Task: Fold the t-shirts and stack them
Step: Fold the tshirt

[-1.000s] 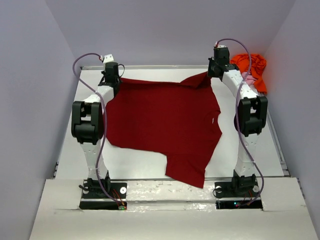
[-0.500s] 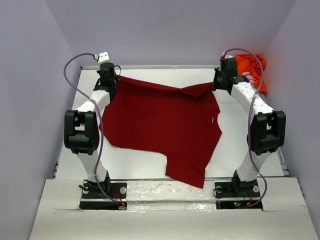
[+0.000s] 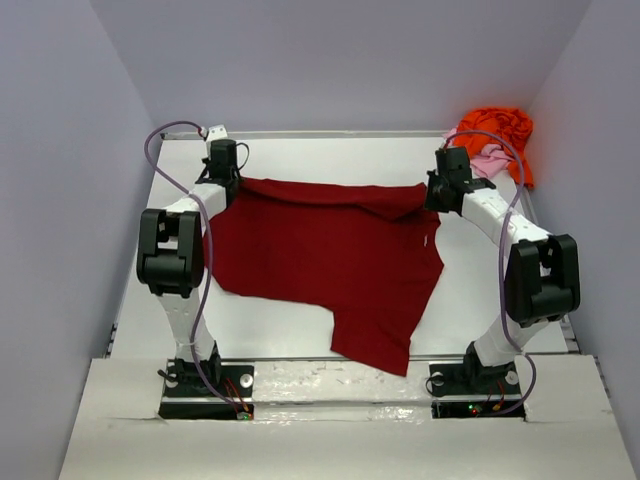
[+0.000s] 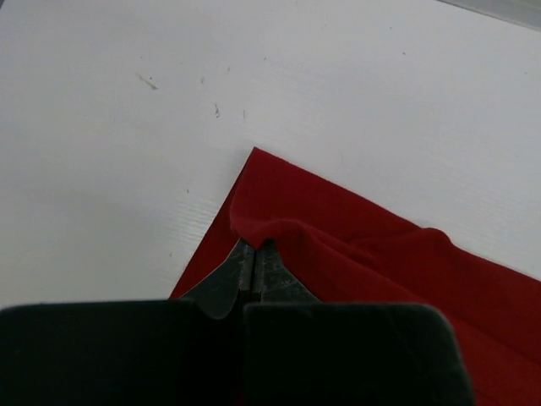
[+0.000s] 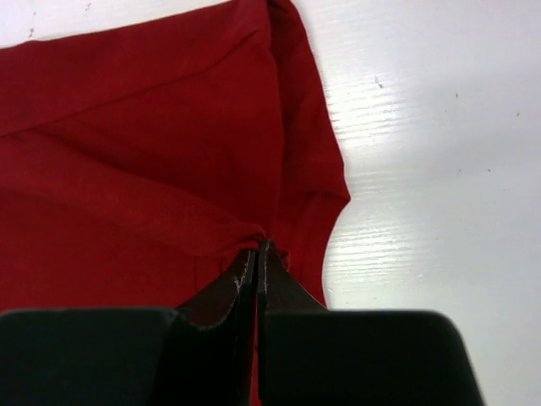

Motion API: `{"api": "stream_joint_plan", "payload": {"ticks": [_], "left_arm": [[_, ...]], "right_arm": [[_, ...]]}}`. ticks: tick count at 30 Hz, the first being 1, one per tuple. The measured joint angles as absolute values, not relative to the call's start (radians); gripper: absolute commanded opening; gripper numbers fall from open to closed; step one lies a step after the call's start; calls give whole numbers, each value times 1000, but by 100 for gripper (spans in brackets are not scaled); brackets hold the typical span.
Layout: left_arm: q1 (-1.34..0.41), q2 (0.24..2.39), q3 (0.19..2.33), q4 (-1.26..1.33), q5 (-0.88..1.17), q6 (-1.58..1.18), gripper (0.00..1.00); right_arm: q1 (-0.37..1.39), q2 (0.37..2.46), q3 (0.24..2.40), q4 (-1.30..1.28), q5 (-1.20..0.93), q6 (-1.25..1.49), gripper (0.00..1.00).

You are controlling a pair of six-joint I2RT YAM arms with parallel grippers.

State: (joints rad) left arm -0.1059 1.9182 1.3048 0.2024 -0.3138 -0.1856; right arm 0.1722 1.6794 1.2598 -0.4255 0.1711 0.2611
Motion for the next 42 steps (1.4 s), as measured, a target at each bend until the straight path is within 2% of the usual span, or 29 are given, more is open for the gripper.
{"api": "stream_joint_plan", "payload": {"ticks": [14, 15, 17, 18, 21, 22, 25, 35, 42], "left_arm": [[-102, 1974, 1347, 17, -379, -237, 0], [-101, 1983, 1368, -7, -381, -247, 10], [-93, 2008, 1415, -53, -382, -270, 33], [-85, 2018, 1433, -74, -383, -281, 50], [-64, 2022, 1443, -112, -396, -304, 70], [-56, 2020, 1443, -120, -402, -313, 73], [-40, 2008, 1442, -141, -409, -331, 81], [-62, 1808, 1440, -144, -287, -381, 82], [-290, 1679, 1381, -124, -266, -353, 83]], "right_arm": [[172, 1633, 1138, -419, 182, 307, 0], [172, 1631, 1134, -420, 180, 308, 17], [172, 1631, 1133, -426, 179, 315, 32], [172, 1631, 1133, -429, 180, 313, 42], [172, 1623, 1131, -445, 192, 316, 51], [172, 1617, 1131, -448, 195, 315, 60], [172, 1595, 1131, -462, 208, 316, 61], [251, 1547, 1145, -478, 186, 304, 60], [329, 1642, 1248, -471, 138, 277, 59]]}}
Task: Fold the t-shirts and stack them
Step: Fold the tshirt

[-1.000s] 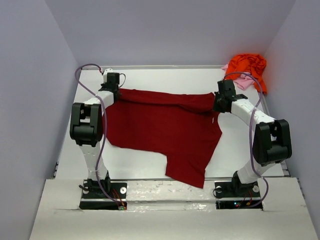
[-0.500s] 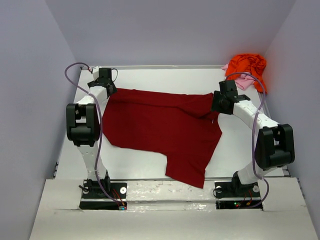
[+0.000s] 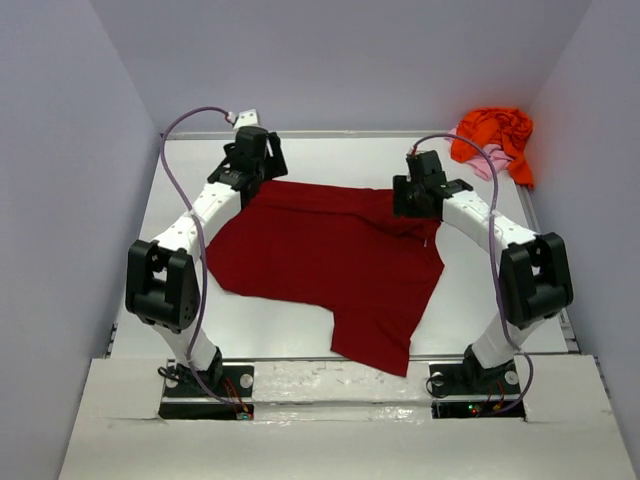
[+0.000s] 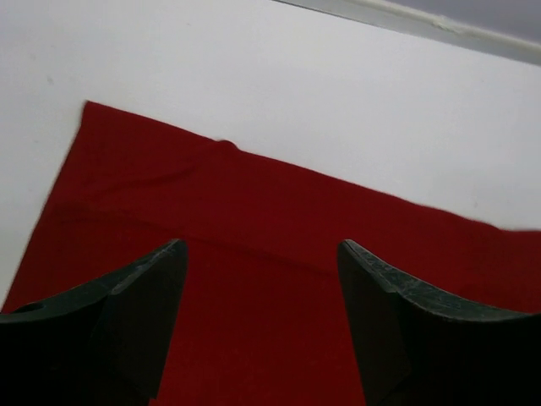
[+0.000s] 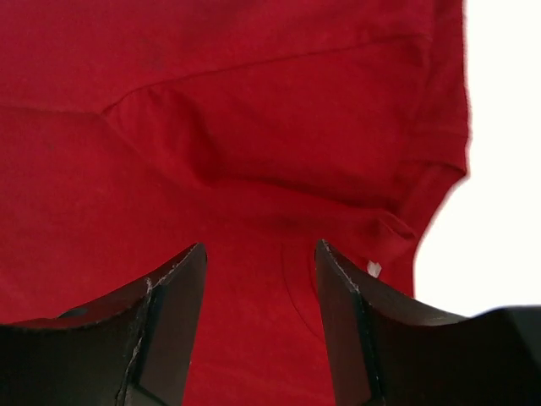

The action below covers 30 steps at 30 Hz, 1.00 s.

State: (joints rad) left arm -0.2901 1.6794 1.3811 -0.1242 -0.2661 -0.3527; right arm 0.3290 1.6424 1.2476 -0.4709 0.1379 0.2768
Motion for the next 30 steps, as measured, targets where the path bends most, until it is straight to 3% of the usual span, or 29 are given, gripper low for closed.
{"api": "stream_joint_plan", "payload": {"ticks": [7, 16, 30], "left_arm": [[-360, 1604, 1352, -146, -186, -341, 83], [-509, 1338, 1269, -89, -265, -285, 87], [-521, 1317, 1269, -89, -363, -253, 88]], "right_arm": [[329, 1877, 1335, -450, 156, 277, 58], [320, 2045, 1485, -478, 186, 284, 58], [266, 2347, 1966, -633, 156, 265, 58]]}}
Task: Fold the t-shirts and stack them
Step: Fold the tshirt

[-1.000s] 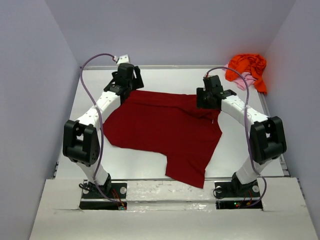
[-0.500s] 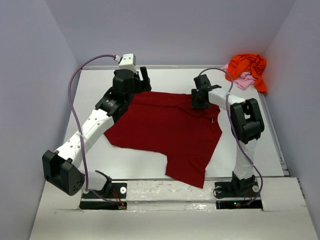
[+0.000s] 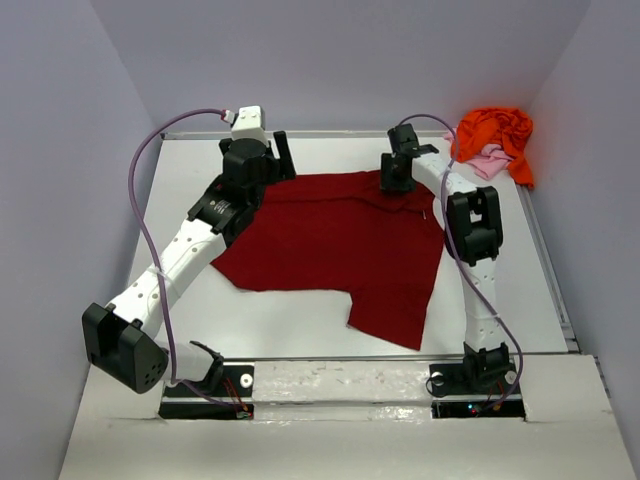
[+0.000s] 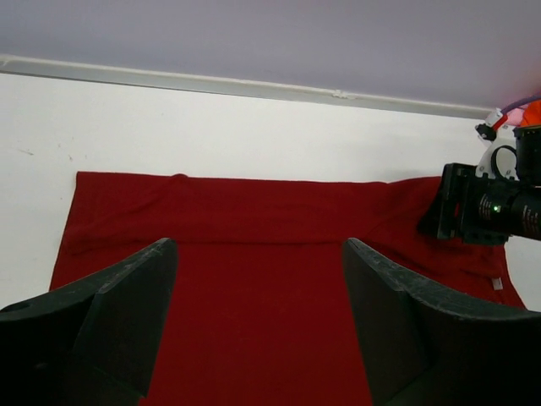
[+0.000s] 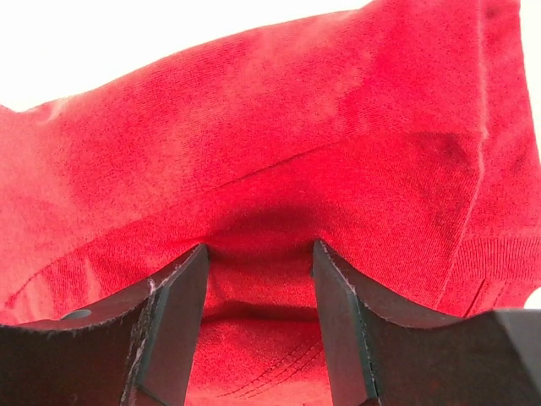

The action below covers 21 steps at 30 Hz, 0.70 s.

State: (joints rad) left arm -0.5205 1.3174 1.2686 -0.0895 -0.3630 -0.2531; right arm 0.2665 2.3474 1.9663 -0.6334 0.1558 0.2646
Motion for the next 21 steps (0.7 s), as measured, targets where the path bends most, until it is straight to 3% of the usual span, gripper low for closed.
{"api": "stream_joint_plan", "payload": {"ticks": [5, 13, 18, 21], "left_arm": [[-521, 1317, 1269, -91, -395, -242, 88], [-519, 1318, 1254, -85, -459, -234, 89], [-515, 1350, 1236, -89, -476, -273, 88], [-517, 1356, 1194, -97, -469, -335, 88]], "right_arm": [[226, 2423, 2100, -669, 145, 262, 58], [169, 2422, 2108, -698, 164, 245, 58], [179, 2310, 1986, -686, 131, 242, 57], [210, 2104, 1787, -656, 105, 252, 57]]}}
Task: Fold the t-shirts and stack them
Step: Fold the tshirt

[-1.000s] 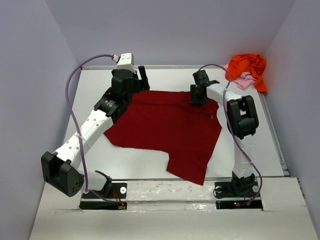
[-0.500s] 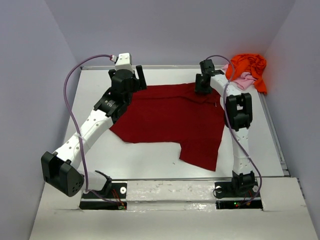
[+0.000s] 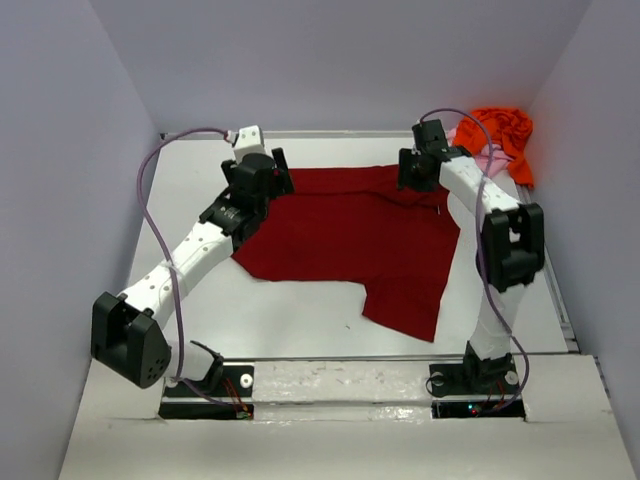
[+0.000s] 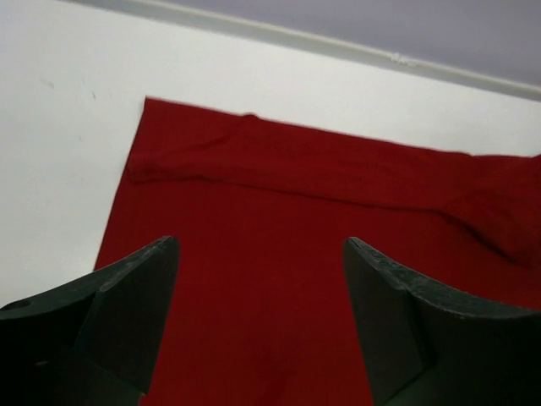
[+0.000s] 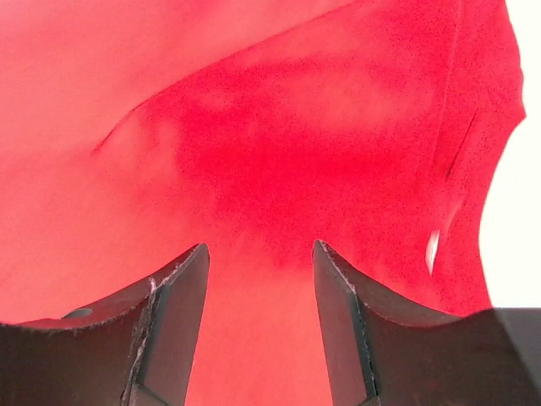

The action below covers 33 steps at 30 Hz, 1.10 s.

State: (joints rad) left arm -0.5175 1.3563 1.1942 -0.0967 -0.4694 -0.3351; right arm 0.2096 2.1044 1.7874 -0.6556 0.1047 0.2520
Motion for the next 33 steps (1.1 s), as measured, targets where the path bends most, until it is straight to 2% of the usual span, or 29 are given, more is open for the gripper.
{"api": "stream_joint_plan", "payload": {"ticks": [5, 9, 18, 33], "left_arm": [[-518, 1286, 963, -80, -412, -502, 86], [-518, 1225, 763, -67, -383, -637, 85], [-518, 1210, 620, -54, -418, -762, 85], [-518, 1367, 580, -14, -472, -833, 88]], "right_arm": [[270, 1704, 1473, -560, 33, 279, 57], [278, 1527, 1332, -512, -7, 292, 58], [290, 1505, 1147, -484, -86, 330, 57], [309, 1500, 1079, -421, -118, 349, 57]]}}
